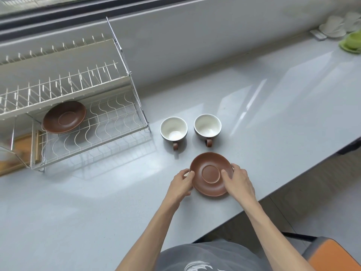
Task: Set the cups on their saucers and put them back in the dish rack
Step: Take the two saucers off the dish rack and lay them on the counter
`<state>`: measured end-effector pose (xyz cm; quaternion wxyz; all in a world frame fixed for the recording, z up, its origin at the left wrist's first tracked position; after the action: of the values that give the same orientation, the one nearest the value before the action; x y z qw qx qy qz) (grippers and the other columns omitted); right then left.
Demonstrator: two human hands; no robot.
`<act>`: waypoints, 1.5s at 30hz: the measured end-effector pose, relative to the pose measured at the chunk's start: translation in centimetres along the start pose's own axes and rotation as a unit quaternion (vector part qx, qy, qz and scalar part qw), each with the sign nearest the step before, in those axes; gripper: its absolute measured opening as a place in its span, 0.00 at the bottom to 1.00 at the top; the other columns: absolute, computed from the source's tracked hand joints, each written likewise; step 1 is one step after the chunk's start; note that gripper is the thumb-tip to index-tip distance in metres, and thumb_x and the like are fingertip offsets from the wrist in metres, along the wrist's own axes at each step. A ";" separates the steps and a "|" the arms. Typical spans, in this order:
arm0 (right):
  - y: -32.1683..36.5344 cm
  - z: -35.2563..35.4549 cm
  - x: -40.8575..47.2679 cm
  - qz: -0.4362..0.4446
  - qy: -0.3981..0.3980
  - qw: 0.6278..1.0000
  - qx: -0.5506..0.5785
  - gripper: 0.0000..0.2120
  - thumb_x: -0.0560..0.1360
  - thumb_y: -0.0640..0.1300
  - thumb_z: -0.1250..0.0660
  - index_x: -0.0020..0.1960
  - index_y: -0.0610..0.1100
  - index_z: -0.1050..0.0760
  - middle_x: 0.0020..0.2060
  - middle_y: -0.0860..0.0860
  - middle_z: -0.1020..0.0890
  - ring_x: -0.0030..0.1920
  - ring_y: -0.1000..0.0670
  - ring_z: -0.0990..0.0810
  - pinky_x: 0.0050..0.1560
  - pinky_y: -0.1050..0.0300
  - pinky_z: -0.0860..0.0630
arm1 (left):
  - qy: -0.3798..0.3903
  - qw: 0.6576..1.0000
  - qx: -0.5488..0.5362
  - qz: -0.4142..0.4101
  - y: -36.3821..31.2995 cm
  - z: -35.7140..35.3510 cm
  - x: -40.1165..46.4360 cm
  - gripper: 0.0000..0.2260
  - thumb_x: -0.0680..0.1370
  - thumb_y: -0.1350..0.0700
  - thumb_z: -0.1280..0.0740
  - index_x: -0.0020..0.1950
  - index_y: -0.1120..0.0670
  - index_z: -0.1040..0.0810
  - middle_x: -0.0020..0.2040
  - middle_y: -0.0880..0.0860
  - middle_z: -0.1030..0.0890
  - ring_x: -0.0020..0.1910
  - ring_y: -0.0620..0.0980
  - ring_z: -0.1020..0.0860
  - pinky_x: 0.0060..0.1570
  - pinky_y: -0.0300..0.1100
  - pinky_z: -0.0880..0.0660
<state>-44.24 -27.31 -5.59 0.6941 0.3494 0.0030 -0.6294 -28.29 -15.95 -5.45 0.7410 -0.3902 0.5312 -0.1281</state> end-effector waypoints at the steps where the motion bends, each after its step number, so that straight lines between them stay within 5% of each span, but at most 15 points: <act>1: 0.7 0.1 -0.3 0.012 -0.004 0.999 -0.038 0.28 0.80 0.57 0.42 0.76 0.45 0.38 0.70 0.42 0.30 0.67 0.39 0.27 0.62 0.45 0.30 | -0.003 1.000 0.025 -0.008 -0.1 0.5 -0.1 0.21 0.80 0.45 0.38 0.71 0.50 0.27 0.48 0.48 0.18 0.45 0.49 0.20 0.54 0.50 0.20; 7: 5.7 0.0 -2.3 0.105 -0.026 0.980 -0.166 0.26 0.80 0.52 0.41 0.76 0.46 0.36 0.72 0.43 0.31 0.70 0.41 0.32 0.66 0.45 0.31 | -0.010 0.972 0.228 -0.057 -0.8 5.0 -0.8 0.23 0.81 0.42 0.42 0.75 0.47 0.31 0.69 0.52 0.23 0.66 0.53 0.24 0.68 0.48 0.29; 13: 11.2 -2.0 -3.6 0.222 0.028 0.942 -0.251 0.23 0.80 0.54 0.41 0.72 0.46 0.31 0.69 0.45 0.26 0.69 0.41 0.29 0.64 0.46 0.29 | -0.054 0.862 0.495 -0.095 -0.8 11.4 -1.7 0.24 0.83 0.43 0.45 0.78 0.48 0.35 0.71 0.55 0.26 0.68 0.56 0.26 0.66 0.49 0.31; 20: 18.7 -7.3 -6.1 0.383 0.025 0.883 -0.270 0.25 0.81 0.55 0.42 0.76 0.50 0.37 0.73 0.48 0.33 0.72 0.44 0.32 0.66 0.47 0.32 | -0.205 0.775 0.588 -0.105 0.8 18.3 -3.5 0.23 0.83 0.42 0.46 0.75 0.50 0.33 0.71 0.55 0.26 0.70 0.59 0.29 0.72 0.58 0.44; 32: 28.7 -12.7 -7.0 0.492 0.001 0.833 -0.254 0.25 0.82 0.55 0.43 0.77 0.49 0.38 0.77 0.44 0.38 0.77 0.43 0.39 0.71 0.47 0.37 | -0.395 0.772 0.491 -0.088 2.8 28.7 -5.8 0.25 0.82 0.41 0.46 0.78 0.47 0.37 0.77 0.53 0.33 0.77 0.56 0.39 0.75 0.58 0.47; 45: 36.8 -16.6 -3.4 0.496 0.020 0.835 -0.238 0.25 0.82 0.55 0.43 0.77 0.49 0.39 0.77 0.43 0.38 0.75 0.42 0.37 0.72 0.45 0.37 | -0.441 0.790 0.415 -0.092 0.2 35.6 -1.0 0.24 0.83 0.42 0.44 0.78 0.48 0.35 0.75 0.52 0.30 0.75 0.54 0.34 0.75 0.54 0.42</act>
<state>-5.43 -17.53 1.09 0.9747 0.1401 -0.0070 -0.1740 2.81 0.50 -0.25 0.9702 -0.1062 0.0040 -0.2180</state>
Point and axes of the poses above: each hand's wrist, its own x-axis towards the middle knuckle, its own z-axis out of the back of the hand, y = z × x, the point moved 2 cm from there along x, towards the middle knuckle
